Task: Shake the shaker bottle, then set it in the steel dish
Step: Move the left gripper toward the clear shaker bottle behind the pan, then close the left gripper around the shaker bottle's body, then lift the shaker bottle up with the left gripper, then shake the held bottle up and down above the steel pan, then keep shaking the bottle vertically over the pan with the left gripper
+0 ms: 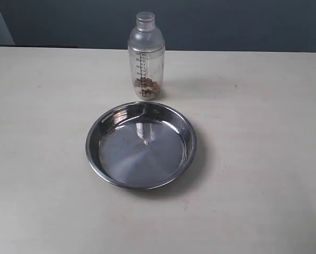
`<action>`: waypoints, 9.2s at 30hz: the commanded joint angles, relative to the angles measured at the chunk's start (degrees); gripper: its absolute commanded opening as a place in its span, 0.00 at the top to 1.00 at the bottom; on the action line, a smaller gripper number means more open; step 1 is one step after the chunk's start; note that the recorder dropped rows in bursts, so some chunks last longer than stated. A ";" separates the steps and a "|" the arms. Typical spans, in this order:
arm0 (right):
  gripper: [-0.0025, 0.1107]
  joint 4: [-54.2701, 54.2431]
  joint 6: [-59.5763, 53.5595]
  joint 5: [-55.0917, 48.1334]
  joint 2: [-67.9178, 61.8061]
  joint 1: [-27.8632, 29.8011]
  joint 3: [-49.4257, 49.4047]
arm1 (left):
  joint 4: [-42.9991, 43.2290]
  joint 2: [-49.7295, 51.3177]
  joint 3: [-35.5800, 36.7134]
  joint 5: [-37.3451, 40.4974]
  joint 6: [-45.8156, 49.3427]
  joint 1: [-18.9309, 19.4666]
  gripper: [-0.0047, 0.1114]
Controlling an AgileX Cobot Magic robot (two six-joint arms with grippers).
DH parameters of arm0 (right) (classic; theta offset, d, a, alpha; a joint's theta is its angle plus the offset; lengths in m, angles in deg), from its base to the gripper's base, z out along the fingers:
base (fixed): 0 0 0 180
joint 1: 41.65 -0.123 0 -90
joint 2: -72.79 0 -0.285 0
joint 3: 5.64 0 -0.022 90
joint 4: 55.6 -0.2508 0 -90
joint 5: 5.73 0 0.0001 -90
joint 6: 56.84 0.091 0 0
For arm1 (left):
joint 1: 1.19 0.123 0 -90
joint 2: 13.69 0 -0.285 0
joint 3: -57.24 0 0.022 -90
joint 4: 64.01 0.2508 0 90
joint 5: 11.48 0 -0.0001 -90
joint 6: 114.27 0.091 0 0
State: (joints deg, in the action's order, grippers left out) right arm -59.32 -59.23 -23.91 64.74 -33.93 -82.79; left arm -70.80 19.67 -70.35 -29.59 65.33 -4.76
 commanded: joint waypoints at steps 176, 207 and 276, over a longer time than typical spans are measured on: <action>0.99 -0.04 -0.11 0.73 0.27 0.20 -0.07 | 87.66 54.77 -22.92 -1.77 -82.81 -20.19 0.96; 0.99 -0.04 -0.11 0.73 0.27 0.20 -0.07 | 87.16 46.26 -29.02 3.59 -82.02 -22.29 0.96; 0.99 -0.04 -0.11 0.73 0.27 0.20 -0.07 | 61.99 57.65 -21.77 27.89 -78.59 -22.28 0.96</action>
State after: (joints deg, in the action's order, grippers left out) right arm -59.32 -59.23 -23.92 64.74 -33.93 -82.79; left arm 3.21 76.16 -91.69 -12.80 -14.20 -29.45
